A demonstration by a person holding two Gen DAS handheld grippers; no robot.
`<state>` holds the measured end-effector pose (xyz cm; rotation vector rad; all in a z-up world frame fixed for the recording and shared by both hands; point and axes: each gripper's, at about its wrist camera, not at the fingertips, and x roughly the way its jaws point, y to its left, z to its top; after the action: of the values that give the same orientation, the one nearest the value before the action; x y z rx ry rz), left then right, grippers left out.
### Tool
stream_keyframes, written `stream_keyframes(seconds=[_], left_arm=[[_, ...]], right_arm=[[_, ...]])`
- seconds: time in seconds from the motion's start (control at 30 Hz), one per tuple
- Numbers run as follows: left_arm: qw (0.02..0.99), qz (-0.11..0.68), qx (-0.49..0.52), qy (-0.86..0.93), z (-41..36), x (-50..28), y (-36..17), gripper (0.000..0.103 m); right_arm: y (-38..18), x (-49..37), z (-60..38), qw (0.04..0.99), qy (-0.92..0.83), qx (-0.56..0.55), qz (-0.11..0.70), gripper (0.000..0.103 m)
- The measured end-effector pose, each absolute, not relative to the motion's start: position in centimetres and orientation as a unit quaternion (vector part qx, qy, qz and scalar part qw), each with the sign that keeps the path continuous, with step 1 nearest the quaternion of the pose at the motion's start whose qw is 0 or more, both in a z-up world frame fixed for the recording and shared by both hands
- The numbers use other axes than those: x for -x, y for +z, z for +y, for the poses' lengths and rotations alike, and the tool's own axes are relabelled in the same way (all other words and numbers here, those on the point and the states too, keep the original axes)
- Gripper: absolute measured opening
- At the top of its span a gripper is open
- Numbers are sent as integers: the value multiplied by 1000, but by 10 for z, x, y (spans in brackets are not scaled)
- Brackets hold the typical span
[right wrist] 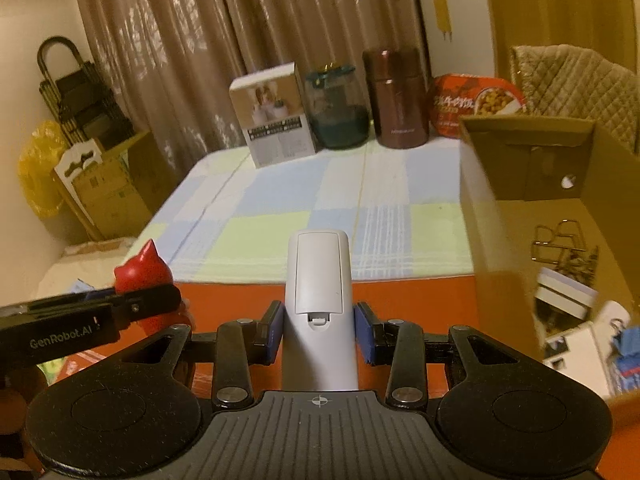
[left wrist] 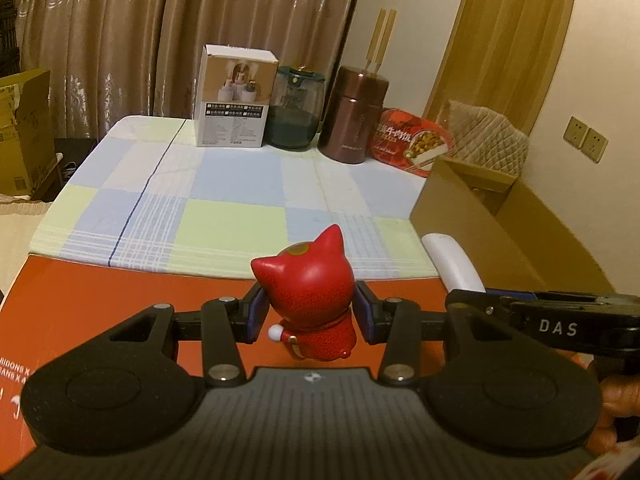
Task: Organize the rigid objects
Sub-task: 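Lift the figurine and white device and carry both over the cardboard box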
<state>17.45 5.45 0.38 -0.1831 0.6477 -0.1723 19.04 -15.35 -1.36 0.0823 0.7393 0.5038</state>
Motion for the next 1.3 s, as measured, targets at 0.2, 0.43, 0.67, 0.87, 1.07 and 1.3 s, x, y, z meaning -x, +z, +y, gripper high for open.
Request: stream_keyframes(seconds=[0.2,0.43,0.67,0.87,1.07,1.3], left_arm=[[943,307,92,-95,37,-150,26,40],[944,299,91,-103,20,-128,45,40],[946,296,85,-105,7,-111,56,40],[945,298,75,-108,-7,-107,64,40],[944,299,70,-119,-27,-104,70,40],[941,297,65,-151,-63,-112,77,40]], right_arm=[[12,-163,-174,907,233,-61,345,35],[31,-139,-193,913,227,-73,332,35],[44,-121,-209,920,218,-74,318,35],[59,-111,-229,929,203,-76,300,35],[70,-109,-263,938,176,-86,286,35],[82,-114,-321,951,119,-102,268,35]])
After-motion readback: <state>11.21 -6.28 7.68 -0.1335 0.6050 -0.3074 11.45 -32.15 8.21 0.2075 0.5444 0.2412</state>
